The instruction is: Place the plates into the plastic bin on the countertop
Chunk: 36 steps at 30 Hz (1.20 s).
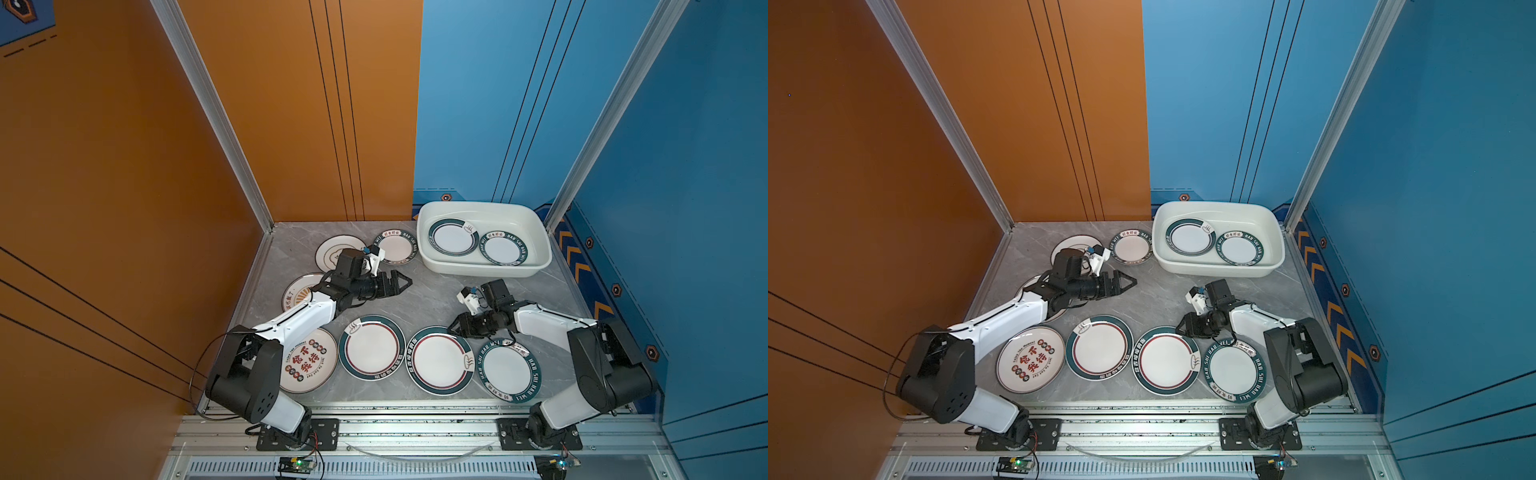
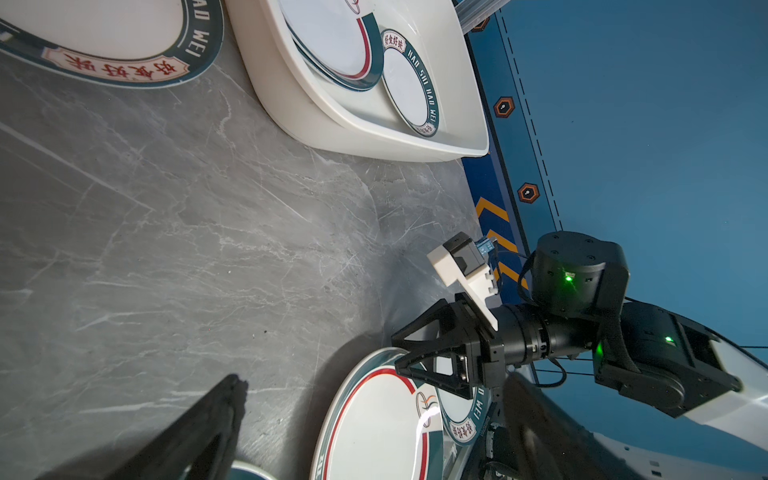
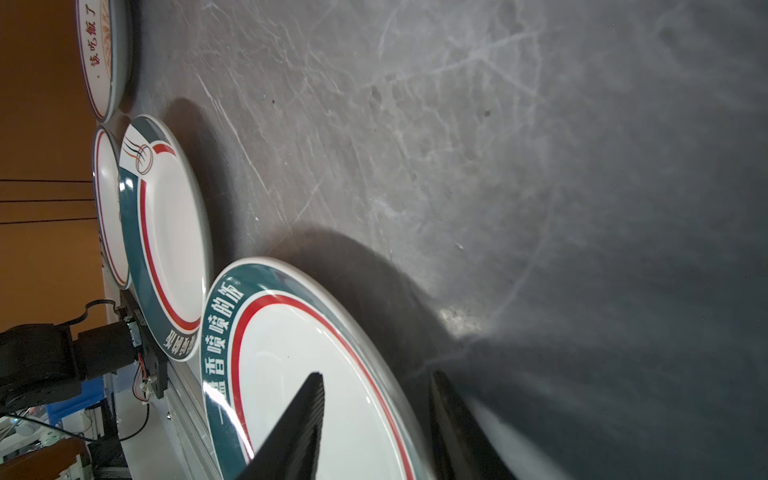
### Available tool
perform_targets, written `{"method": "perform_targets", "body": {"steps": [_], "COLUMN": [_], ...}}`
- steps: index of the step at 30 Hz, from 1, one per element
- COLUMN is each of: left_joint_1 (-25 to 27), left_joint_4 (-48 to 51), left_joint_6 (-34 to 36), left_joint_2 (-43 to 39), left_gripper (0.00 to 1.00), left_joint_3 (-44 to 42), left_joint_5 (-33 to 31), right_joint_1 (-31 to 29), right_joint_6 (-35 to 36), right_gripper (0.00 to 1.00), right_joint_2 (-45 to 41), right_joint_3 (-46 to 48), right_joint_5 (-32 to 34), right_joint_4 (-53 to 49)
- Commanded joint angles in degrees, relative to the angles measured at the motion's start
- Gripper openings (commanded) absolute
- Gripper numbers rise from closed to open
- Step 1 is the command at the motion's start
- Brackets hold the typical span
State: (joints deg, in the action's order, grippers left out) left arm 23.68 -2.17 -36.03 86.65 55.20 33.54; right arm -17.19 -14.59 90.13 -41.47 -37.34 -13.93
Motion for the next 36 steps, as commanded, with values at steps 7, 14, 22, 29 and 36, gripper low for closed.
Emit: {"method": "perform_targets", "body": {"steps": [7,14,22,29,36], "left_joint_1": [0.27,0.31,0.4,0.49,0.71], "left_joint_4": [-0.9,-0.99,-0.99,-1.34,-1.52], "left_joint_6": [-0.16,-0.27,-0.4,-0.65,-0.78], "left_joint_2": [0.6,0.96,1.33,2.19,2.99], "left_gripper": [0.98,0.98,0.98,0.98,0.98], "left_joint_3": [-0.16,0.27,0.65,1.13,1.4], "left_joint_5": [1.4,1.51,1.62,2.06,2.22], "right_joint_1": [-0.56,-0.52,1.09,4.26,8.05], "right_joint_6": [0.52,0.44,0.09,-0.34,0.81], "right_gripper": [0.34,0.19,0.11,0.03,0.0], "right_joint_2": [3.24,3.41,1.36,0.2,0.38], "right_joint_3": [-1.41,-1.69,-2.1,-3.29,-5.54], "right_joint_5": [-0.8,-0.71,-0.89,-0.33,2.81], "right_joint_4": [-1.89,-2.06,-2.16,-2.53,-4.6]}}
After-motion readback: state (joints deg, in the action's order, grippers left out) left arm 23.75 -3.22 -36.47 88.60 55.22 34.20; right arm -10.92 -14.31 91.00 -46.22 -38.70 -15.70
